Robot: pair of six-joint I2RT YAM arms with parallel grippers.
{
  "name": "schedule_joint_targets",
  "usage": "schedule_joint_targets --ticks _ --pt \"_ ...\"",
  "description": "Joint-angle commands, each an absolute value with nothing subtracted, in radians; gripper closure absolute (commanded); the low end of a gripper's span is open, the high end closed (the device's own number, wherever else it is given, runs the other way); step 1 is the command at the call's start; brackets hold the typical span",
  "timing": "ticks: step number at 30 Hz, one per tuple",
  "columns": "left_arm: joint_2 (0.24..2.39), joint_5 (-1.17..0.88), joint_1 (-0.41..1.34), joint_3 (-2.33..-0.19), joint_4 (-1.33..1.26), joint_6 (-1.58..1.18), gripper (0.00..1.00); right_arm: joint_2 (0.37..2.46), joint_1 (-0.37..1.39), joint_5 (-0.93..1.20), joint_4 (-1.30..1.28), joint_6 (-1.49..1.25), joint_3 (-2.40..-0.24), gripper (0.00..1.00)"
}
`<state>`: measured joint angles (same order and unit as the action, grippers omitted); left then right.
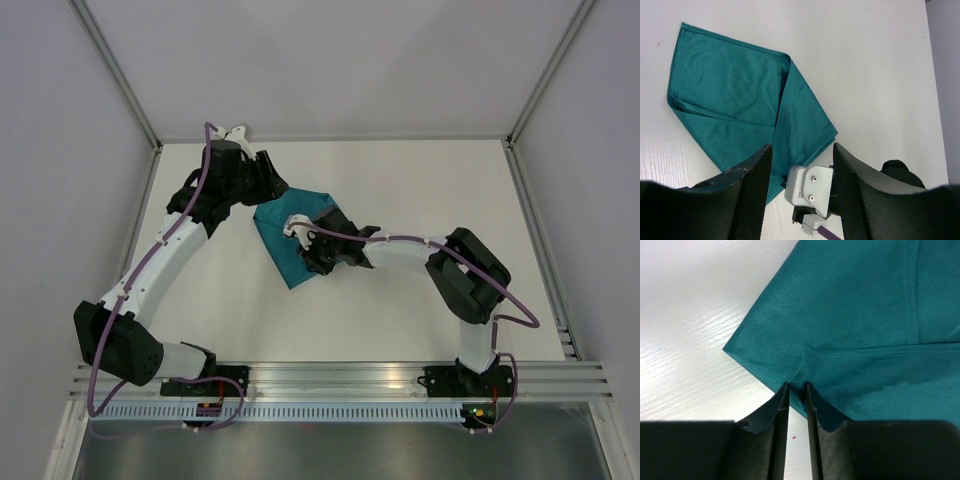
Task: Fold the napkin, place the utensils inside, and roll it up
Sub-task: Fold the napkin
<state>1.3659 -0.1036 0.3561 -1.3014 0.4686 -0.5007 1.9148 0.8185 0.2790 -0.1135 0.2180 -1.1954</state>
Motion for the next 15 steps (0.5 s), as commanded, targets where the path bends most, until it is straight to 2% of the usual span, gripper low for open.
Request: schedule_joint_targets --ticks 1,9,15 --pt "1.347 -0.104 0.362 -1.293 0.443 -0.514 0.42 1.913 0.847 0.284 -0.095 0.255 -1.201 0.73" --pt "1.348 -0.100 0.362 -1.302 0.445 -0.503 0.39 1.913 0.877 0.311 -0.117 0.284 -1.210 0.63" --pt "1.328 -0.037 0.354 -1.301 0.449 -0.528 0.38 1.888 0.881 0.287 -0.140 0.304 -1.220 0.61"
